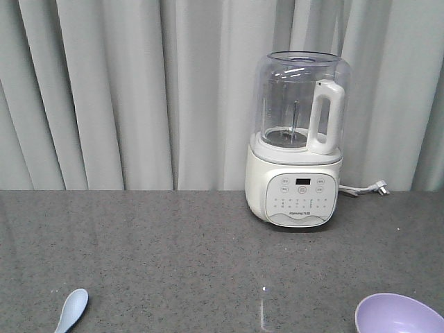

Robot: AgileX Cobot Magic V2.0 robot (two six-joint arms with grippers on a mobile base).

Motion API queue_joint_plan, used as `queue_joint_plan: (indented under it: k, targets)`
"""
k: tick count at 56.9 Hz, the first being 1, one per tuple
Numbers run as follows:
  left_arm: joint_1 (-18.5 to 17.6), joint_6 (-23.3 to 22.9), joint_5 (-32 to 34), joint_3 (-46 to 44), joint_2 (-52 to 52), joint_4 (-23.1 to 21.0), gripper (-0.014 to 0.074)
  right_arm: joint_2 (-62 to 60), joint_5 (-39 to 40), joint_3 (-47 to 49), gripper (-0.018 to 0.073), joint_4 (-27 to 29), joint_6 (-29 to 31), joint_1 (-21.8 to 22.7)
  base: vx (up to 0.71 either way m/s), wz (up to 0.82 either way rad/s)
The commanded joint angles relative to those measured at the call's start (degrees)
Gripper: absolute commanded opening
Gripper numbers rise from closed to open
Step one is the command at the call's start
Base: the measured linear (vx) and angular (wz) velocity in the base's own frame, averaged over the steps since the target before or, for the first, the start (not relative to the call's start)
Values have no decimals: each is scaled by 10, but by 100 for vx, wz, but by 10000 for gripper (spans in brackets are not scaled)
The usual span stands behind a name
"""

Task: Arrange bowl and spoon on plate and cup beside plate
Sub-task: 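Lower the left gripper and grasp the white spoon by its handle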

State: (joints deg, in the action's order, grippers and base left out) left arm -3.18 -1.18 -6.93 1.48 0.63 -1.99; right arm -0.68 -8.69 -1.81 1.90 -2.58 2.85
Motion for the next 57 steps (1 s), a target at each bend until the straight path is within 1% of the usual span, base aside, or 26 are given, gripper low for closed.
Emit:
queue_joint_plan:
  k: [1,8,13,16,20,23,24,27,30,34,40,45,49,57]
  targets:
    - [1,0,44,-14,4,-5,-4,-2,47,-2,-8,-2,6,3,0,0]
    - [1,0,48,-15,4,-5,-4,-2,57,-2,-8,0,6,3,0,0]
    - [1,-4,84,-20,4,-6,-4,-2,102,-1,-8,0,6,3,0,0]
    - [1,-26,124,-20,4,-6,-4,-2,137,5,-8,-1,6,3,0,0]
    - [1,-65,183,-32,4,-6,-4,-2,146,31,-8,-4,7,3,0,0]
    - [1,-99,193,-56,3,-6,-4,-2,134,73,-8,-8,11,3,0,0]
    - [1,-104,192,-70,1,-6,-4,-2,130,91,-8,-12,13,3,0,0]
    - [1,-94,185,-114,-13,-1,-4,6,116,136,-8,-25,26,3,0,0]
    - [1,-68,172,-174,-44,-1,-4,30,104,202,-8,-39,39,3,0,-1]
    - [1,-49,153,-253,-103,-1,-4,82,97,284,-8,-47,45,3,0,0]
    - [1,-51,128,-374,-218,-1,-4,198,71,407,-8,-45,42,3,0,0]
    - [1,-51,107,-454,-315,-1,-4,288,42,473,-8,-44,41,3,0,0]
    - [1,-50,105,-490,-385,-1,-4,351,23,501,-8,-44,38,3,0,0]
    - [1,-49,113,-500,-451,-1,-1,423,4,506,-8,-40,36,3,0,0]
